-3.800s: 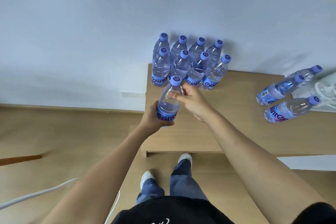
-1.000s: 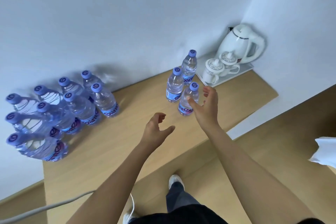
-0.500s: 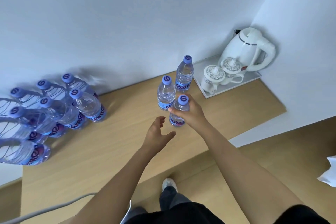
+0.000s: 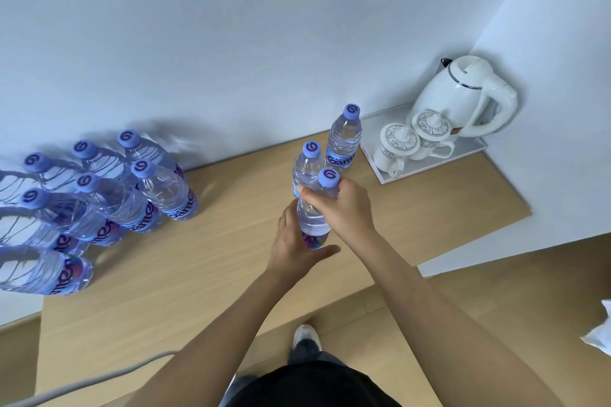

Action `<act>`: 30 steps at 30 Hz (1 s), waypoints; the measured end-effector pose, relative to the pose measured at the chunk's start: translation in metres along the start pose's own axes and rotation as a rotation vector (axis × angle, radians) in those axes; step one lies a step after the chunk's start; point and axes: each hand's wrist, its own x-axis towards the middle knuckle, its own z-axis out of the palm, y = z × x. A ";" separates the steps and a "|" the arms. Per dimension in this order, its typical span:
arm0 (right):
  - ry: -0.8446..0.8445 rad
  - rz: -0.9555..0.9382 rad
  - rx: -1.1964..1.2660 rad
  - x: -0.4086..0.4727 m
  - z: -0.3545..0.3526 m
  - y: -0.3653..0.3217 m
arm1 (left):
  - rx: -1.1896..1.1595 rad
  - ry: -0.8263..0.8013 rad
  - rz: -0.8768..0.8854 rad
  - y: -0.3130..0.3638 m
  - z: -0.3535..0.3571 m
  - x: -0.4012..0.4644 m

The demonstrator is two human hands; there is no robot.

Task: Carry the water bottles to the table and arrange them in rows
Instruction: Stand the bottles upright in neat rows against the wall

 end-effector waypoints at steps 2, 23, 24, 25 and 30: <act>0.011 -0.012 -0.019 -0.002 -0.001 -0.018 | -0.067 0.049 -0.003 0.004 -0.006 -0.003; -0.438 -0.315 0.349 -0.011 -0.014 -0.167 | -0.338 0.152 0.036 0.090 -0.117 -0.034; -0.494 -0.318 0.424 -0.009 -0.015 -0.172 | -0.341 0.144 0.036 0.095 -0.121 -0.035; -0.545 -0.318 0.496 -0.008 -0.015 -0.176 | -0.336 0.142 0.041 0.098 -0.126 -0.036; -0.732 -0.303 0.671 -0.008 -0.009 -0.189 | -0.330 0.076 0.066 0.108 -0.144 -0.042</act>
